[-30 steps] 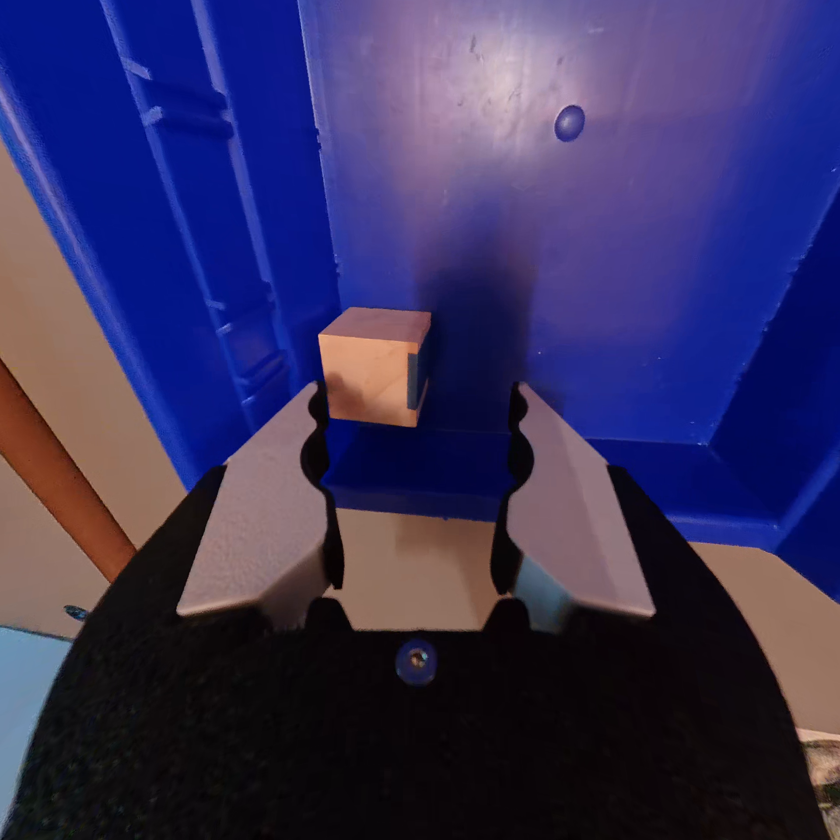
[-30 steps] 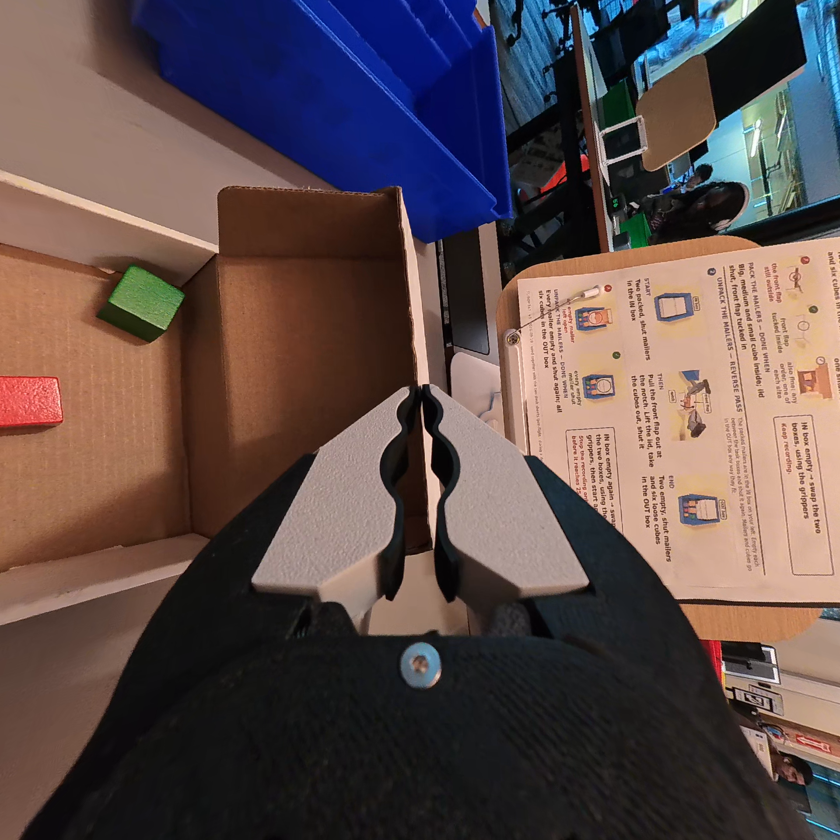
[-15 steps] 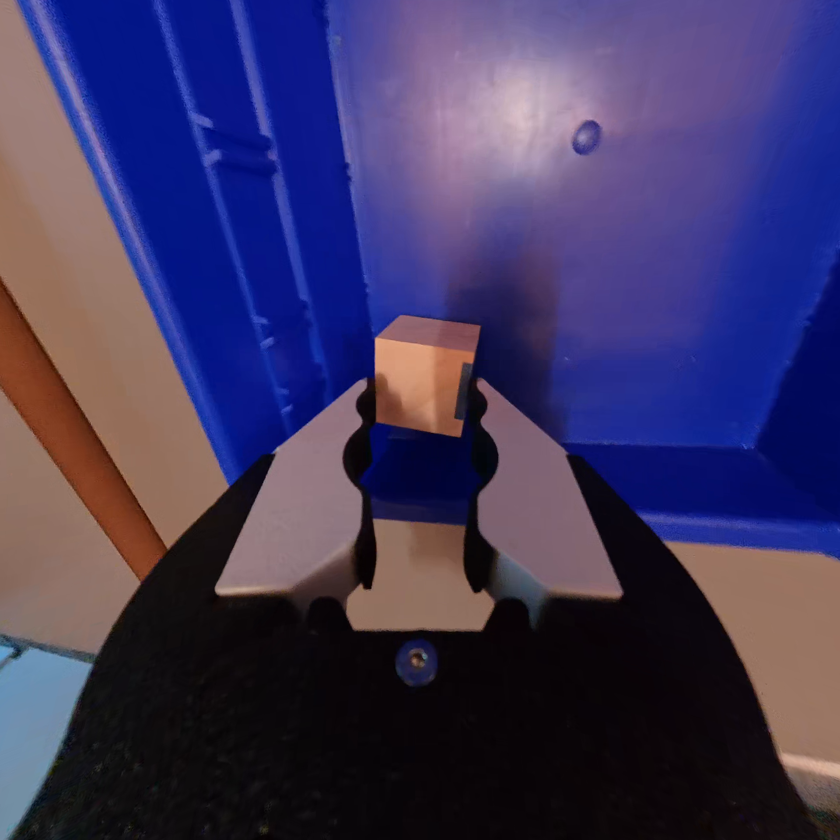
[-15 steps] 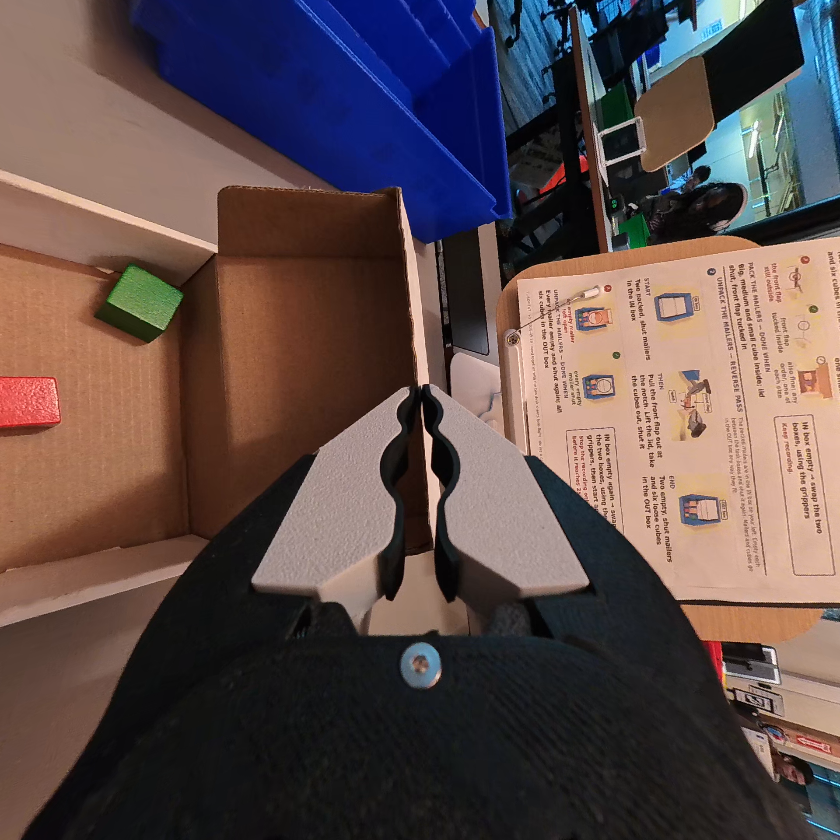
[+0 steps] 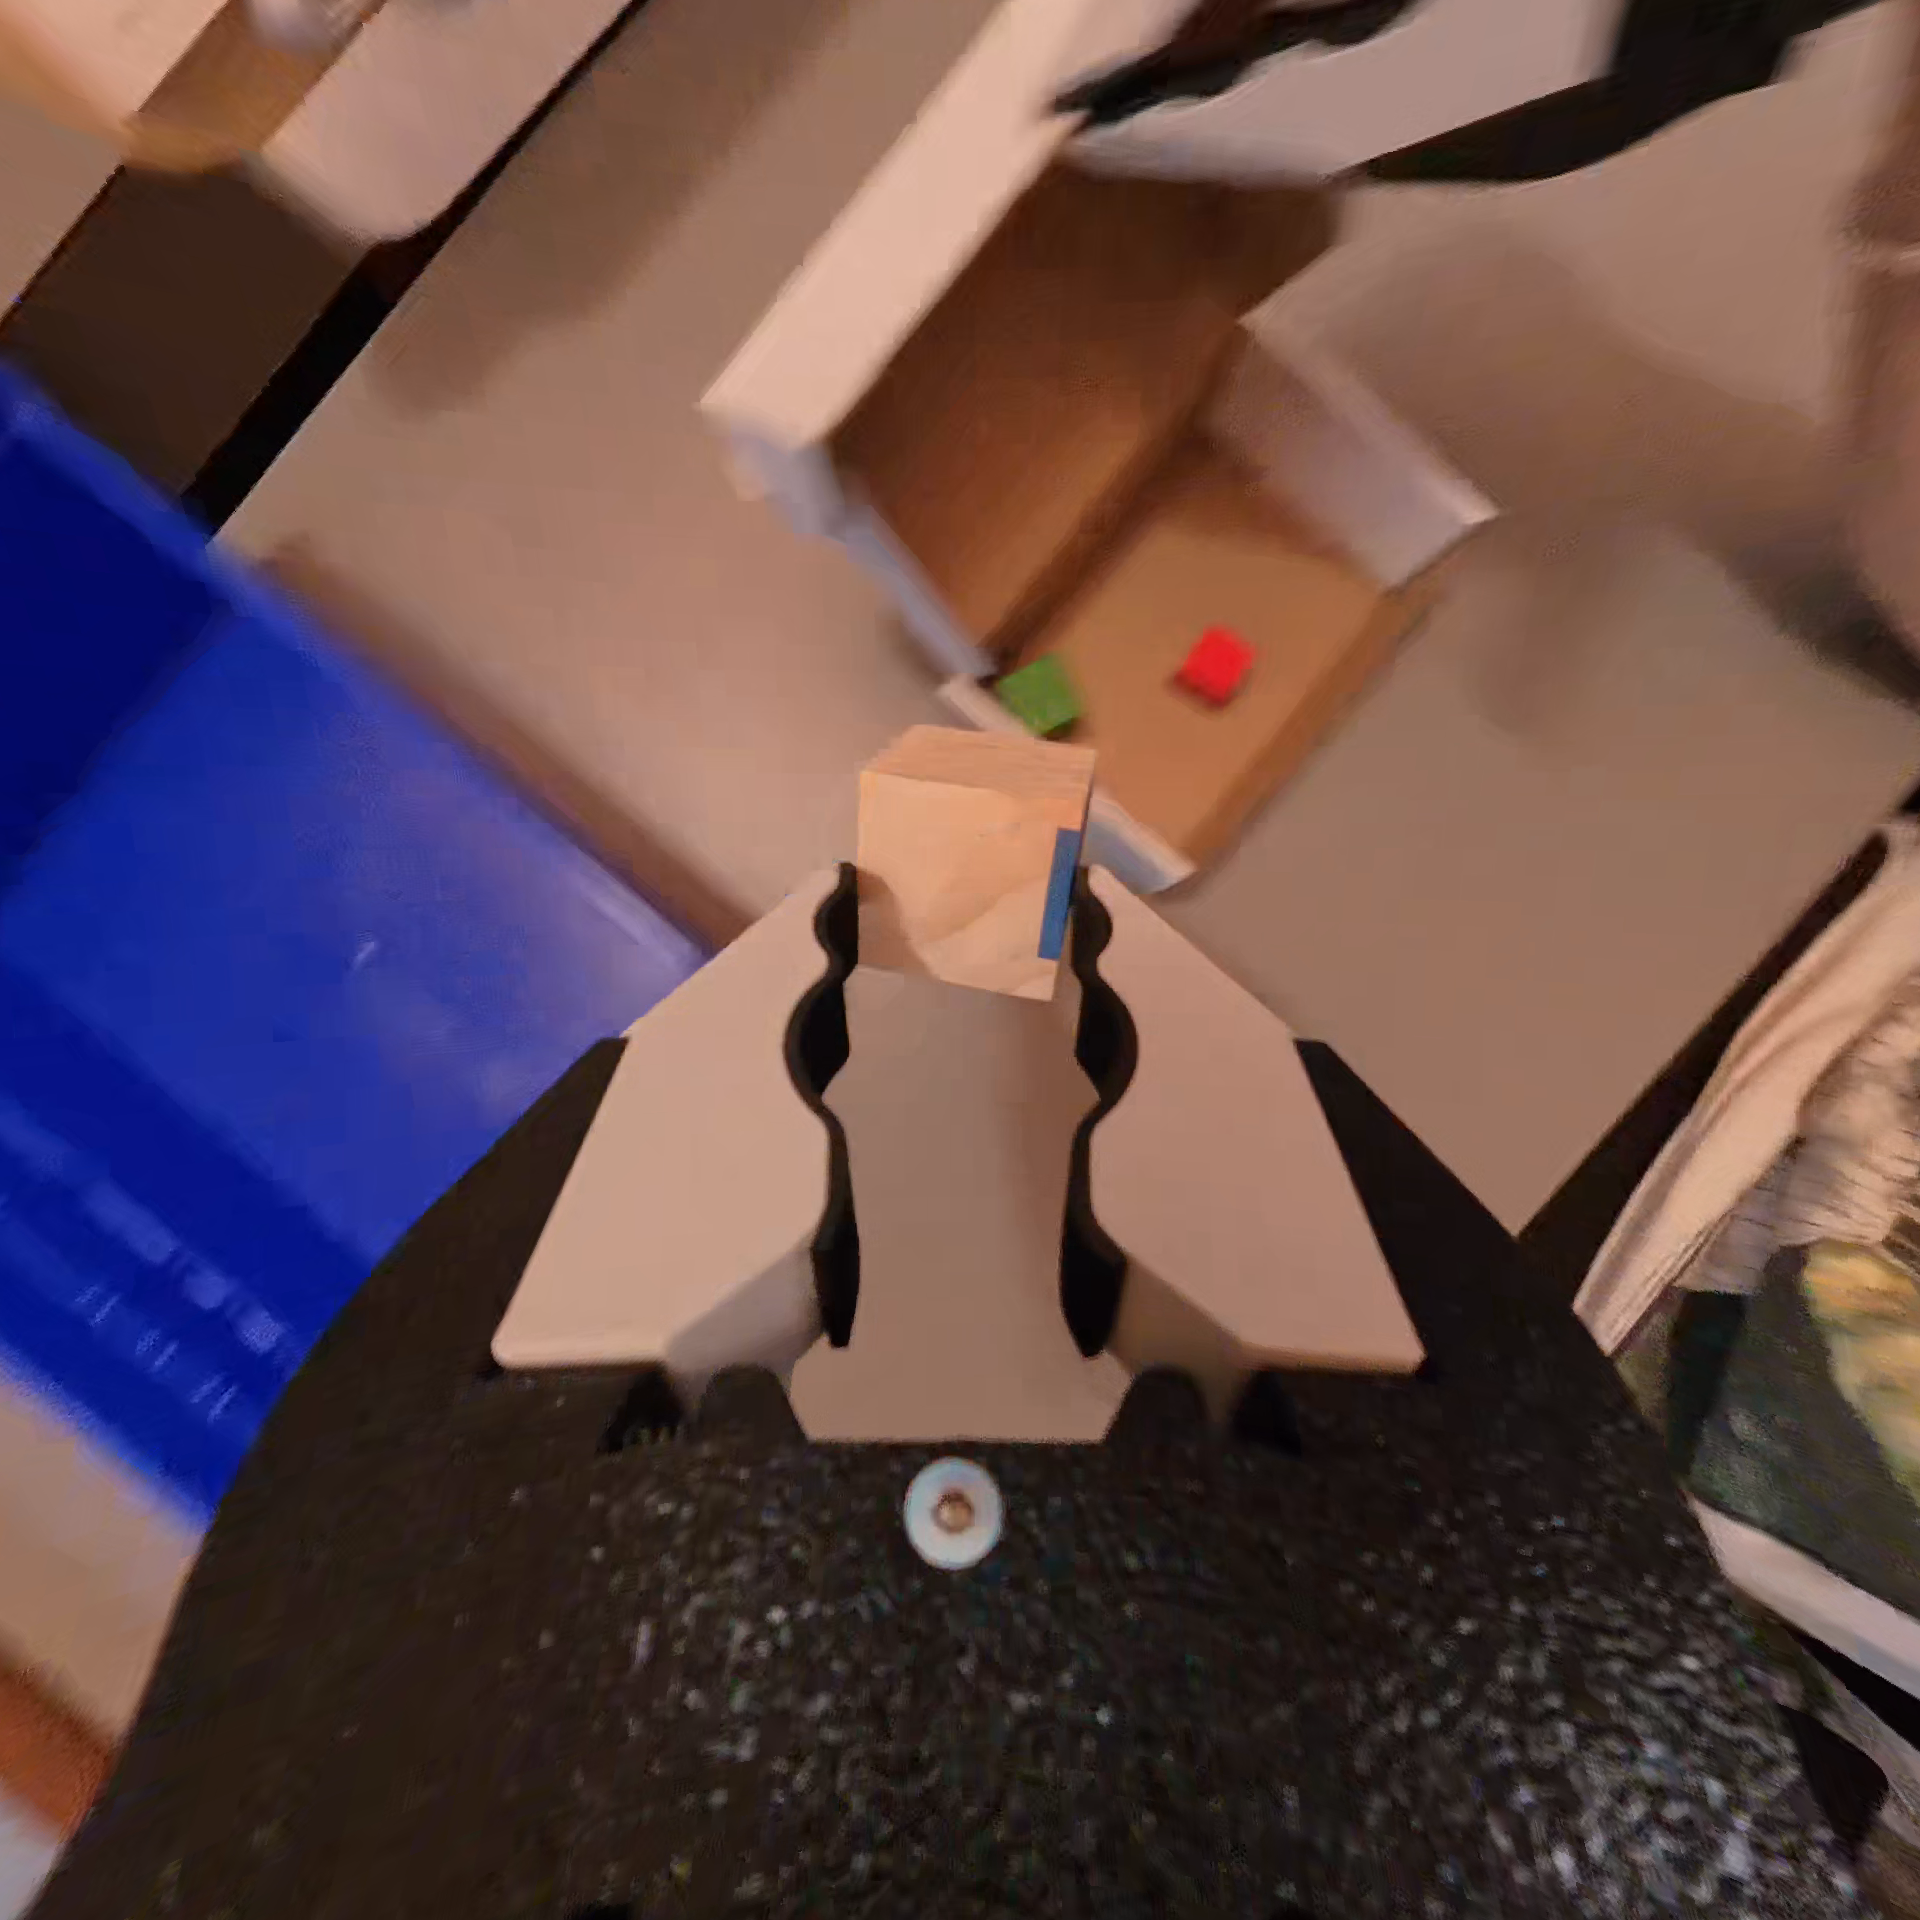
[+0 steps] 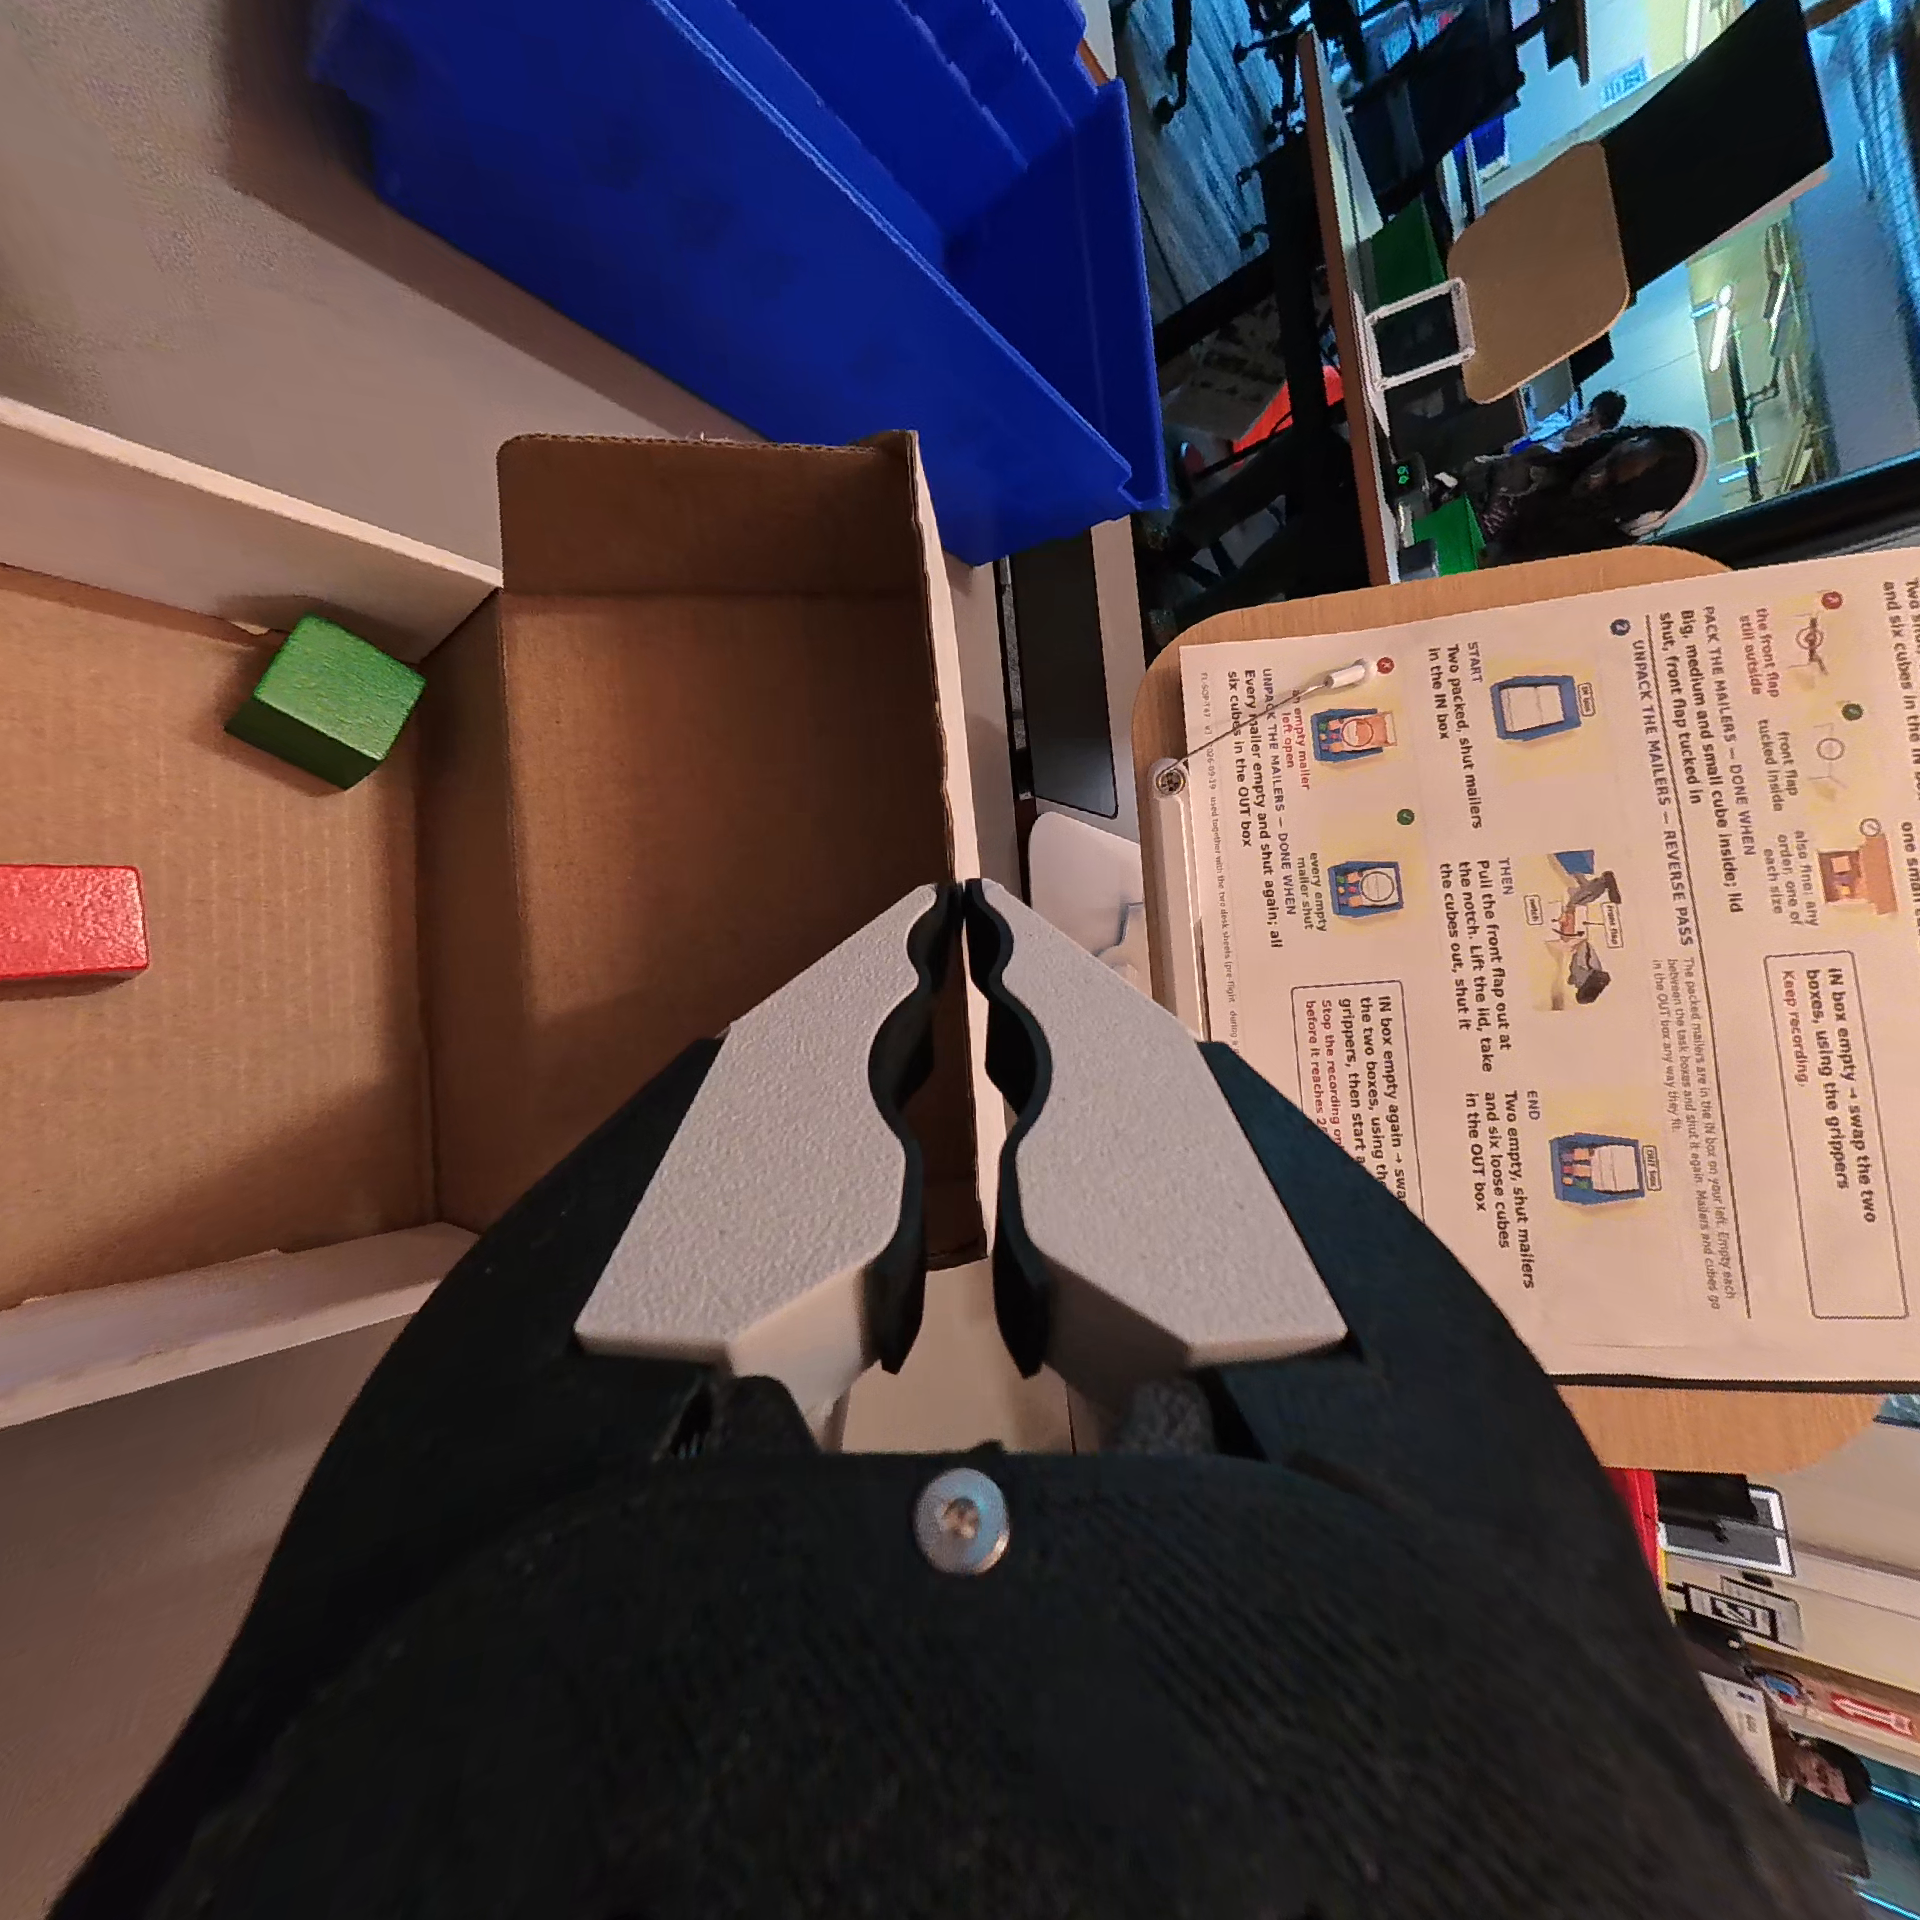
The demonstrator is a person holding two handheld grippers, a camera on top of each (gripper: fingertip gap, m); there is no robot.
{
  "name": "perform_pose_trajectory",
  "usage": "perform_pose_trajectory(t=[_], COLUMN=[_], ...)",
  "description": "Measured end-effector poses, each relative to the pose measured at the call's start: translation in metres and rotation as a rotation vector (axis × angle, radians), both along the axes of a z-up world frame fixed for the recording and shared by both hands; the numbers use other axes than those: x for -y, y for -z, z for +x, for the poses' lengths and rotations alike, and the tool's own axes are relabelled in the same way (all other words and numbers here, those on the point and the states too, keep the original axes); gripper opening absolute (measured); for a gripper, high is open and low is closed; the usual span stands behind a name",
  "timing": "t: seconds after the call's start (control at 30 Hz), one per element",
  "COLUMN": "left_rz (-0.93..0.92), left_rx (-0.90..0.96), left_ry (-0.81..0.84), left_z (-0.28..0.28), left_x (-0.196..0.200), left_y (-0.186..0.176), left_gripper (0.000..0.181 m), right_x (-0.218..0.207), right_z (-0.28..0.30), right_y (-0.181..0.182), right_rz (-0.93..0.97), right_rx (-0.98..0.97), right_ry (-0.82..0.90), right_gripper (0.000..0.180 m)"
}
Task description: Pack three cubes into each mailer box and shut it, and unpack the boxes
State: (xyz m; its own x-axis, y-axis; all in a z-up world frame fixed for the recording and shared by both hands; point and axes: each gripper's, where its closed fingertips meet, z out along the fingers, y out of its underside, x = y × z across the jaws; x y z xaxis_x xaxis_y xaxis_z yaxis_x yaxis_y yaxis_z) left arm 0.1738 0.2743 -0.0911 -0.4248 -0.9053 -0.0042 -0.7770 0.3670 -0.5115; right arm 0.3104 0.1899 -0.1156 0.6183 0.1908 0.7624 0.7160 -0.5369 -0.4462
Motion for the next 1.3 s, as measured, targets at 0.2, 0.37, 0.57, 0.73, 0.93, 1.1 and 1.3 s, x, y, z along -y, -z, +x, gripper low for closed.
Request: perform_pose_trajectory(t=[0.2,0.37,0.57,0.73,0.93,1.1,1.3], left_rz=[-0.051,-0.087,-0.088,-0.024,-0.002,-0.02,-0.062], left_rx=[0.122,0.258,0.425,0.606,0.628,0.602,0.596], left_ry=[0.051,-0.05,-0.104,-0.352,-0.434,-0.476,-0.518], left_z=[0.024,0.07,0.059,0.041,0.056,0.077,0.083], left_x=[0.097,0.125,0.099,0.032,0.013,0.009,0.013], left_y=[0.06,0.099,0.069,0.03,0.025,0.037,0.052], left_gripper=[0.038,0.04,0.042,0.027,0.02,0.01,0.011], right_x=[-0.004,-0.008,-0.007,0.003,0.057,0.067,0.056], right_z=[-0.002,-0.009,-0.012,-0.018,0.0,-0.004,0.016], right_y=[-0.004,-0.012,-0.014,-0.031,-0.051,-0.01,0.023], right_rz=[0.022,0.065,0.079,0.133,0.242,0.355,0.476], right_rx=[0.005,-0.008,-0.008,-0.057,-0.358,-0.685,-0.733], right_ry=[0.003,-0.023,-0.042,-0.045,0.316,0.443,0.551], right_gripper=[0.0,0.001,0.001,0.048,0.051,0.043,0.02])
